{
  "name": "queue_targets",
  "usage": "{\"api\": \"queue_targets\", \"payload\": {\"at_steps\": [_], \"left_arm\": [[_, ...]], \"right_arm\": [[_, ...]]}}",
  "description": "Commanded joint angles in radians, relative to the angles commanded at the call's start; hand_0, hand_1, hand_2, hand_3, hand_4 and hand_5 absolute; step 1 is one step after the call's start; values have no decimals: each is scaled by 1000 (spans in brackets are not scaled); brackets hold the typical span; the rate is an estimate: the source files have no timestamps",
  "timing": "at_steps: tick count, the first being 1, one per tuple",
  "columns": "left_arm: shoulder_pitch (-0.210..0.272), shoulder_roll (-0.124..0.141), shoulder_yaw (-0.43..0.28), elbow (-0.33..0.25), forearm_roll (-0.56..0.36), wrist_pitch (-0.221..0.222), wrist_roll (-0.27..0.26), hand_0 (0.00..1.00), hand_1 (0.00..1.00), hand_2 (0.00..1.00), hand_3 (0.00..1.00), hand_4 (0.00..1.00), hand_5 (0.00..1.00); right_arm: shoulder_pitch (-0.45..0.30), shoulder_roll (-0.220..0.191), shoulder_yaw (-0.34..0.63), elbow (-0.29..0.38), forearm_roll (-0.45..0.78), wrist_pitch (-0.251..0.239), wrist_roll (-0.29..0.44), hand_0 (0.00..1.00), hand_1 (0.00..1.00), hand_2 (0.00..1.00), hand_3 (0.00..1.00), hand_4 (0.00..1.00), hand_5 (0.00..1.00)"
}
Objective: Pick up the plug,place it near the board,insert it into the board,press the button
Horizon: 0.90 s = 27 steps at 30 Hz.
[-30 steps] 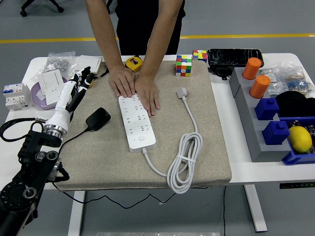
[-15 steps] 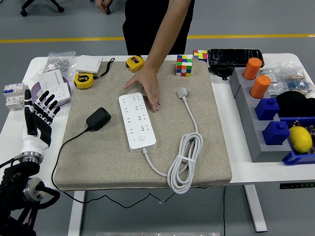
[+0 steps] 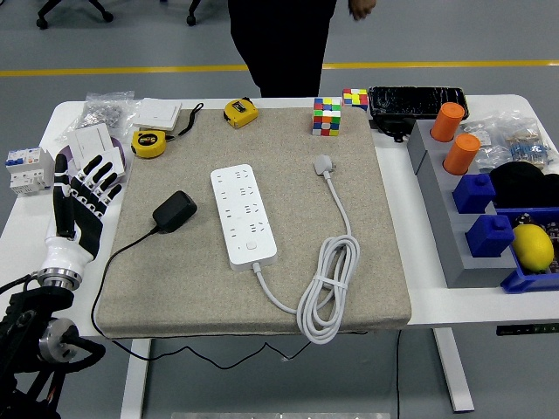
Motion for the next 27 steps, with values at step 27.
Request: {"api": "queue_targets", "payload": {"at_steps": [27], "left_arm": [[-6,21,51,-27,260,80,-13,888,950,887,848,998,998]], "right_arm": [[-5,-64,31,0,-116,21,14,807,733,748,792,998,923]]}}
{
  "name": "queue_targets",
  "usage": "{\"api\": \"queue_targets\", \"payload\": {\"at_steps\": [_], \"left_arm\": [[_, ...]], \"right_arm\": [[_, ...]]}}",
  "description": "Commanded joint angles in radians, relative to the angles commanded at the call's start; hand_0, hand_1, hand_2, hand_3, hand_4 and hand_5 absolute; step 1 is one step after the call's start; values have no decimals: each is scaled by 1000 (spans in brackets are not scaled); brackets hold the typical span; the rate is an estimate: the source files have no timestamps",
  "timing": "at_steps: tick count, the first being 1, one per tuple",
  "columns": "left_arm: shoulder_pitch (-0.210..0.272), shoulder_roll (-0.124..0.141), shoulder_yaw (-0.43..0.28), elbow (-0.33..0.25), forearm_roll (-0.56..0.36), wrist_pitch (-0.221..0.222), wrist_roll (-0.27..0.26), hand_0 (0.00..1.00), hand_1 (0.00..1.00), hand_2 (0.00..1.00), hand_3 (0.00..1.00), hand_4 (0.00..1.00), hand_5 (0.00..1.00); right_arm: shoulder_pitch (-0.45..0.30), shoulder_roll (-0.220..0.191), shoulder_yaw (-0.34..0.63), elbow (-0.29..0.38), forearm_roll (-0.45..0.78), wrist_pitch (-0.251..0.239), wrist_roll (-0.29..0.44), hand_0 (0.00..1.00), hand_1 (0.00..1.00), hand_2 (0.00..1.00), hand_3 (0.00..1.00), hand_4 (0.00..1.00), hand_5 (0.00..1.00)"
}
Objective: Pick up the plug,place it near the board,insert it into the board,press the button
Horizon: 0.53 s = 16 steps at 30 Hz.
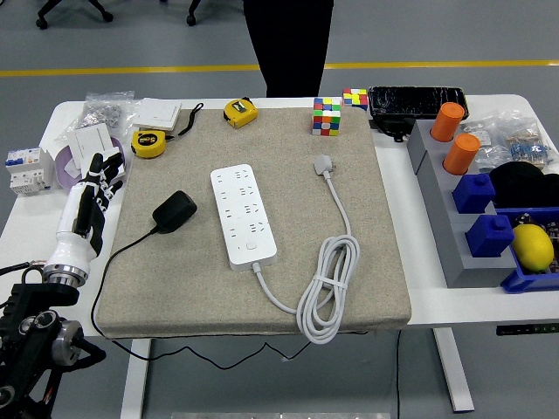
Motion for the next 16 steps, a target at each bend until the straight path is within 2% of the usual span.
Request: {"api": "queue_targets", "payload": {"at_steps": [5,6,9,16], "left_arm": [[-5,10,8,7,-2,9,-7,880,942,884,843,998,998],[-11,13,11,9,7,9,-7,880,942,884,843,998,998],[-18,18,13,8,27,8,-6,880,942,884,843,998,998],[-2,24,12,1,41,7,-6,878,943,880,841,998,998]], "right_arm": [[30,-23,-74,0,44,4,-4,806,736,747,791,998,926],[41,-29,-117,0,74,5,0,806,736,747,791,998,926],[44,-31,-153,0,101,4,7,806,736,747,791,998,926],[31,-17,-174,0,90,9,4,806,735,746,787,998,920]]}}
